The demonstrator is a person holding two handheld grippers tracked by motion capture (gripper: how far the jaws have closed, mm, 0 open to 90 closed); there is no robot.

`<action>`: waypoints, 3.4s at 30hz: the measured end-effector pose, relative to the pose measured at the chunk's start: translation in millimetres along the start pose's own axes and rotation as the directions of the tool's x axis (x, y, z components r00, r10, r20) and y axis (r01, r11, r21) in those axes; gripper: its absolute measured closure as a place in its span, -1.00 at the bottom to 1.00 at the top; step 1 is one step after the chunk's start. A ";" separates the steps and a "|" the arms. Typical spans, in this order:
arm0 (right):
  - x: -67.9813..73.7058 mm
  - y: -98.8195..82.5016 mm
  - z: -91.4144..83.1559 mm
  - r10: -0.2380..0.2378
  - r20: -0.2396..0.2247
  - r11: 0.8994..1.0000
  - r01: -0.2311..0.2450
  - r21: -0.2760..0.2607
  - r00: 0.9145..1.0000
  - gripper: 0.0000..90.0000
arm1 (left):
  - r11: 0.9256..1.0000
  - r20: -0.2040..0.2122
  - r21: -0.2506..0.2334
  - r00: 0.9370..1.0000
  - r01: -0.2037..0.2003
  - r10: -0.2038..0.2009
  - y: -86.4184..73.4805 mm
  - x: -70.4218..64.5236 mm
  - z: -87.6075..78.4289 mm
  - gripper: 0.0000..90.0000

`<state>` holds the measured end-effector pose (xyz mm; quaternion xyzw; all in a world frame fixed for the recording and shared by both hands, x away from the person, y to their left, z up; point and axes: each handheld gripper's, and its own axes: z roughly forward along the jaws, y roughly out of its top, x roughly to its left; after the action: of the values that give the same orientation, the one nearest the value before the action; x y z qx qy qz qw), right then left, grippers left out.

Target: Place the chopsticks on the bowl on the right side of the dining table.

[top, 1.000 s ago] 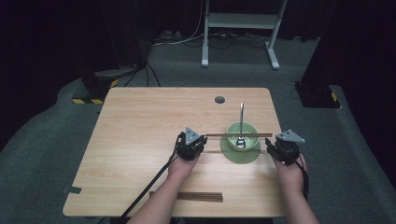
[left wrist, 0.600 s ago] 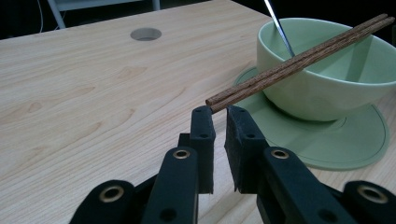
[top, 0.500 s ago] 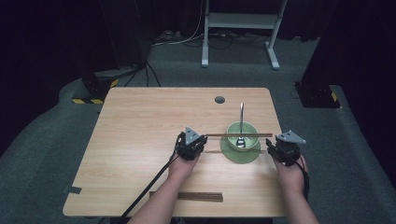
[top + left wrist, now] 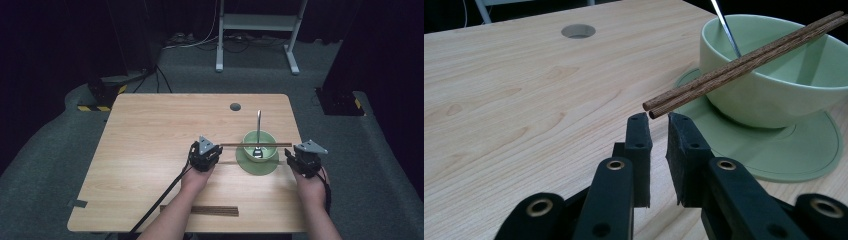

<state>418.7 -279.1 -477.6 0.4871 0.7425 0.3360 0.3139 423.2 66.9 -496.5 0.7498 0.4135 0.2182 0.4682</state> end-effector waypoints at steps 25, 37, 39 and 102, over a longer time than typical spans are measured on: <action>-0.9 0.7 0.9 0.001 0.009 1.000 -0.001 0.001 1.000 0.55 | 1.000 -0.013 0.010 1.000 -0.006 0.006 1.2 0.9 1.6 0.82; -1.2 1.4 1.1 -0.002 0.010 1.000 0.002 0.002 1.000 0.53 | 1.000 -0.007 0.004 1.000 -0.010 0.010 1.6 0.4 1.5 0.80; -0.8 1.1 1.5 -0.002 0.010 1.000 0.002 0.003 1.000 0.53 | 1.000 -0.005 0.006 1.000 -0.015 0.015 1.8 -0.2 1.9 0.81; 109.4 -53.3 -19.0 0.024 -0.237 0.992 0.007 0.129 0.971 -0.45 | 0.963 -0.164 0.254 0.985 0.093 -0.052 -125.0 146.0 -186.0 -0.67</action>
<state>340.4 -196.5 -524.7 0.4655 0.7930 0.3447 0.1889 320.5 311.8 -528.9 0.7699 0.5010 0.2026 0.3394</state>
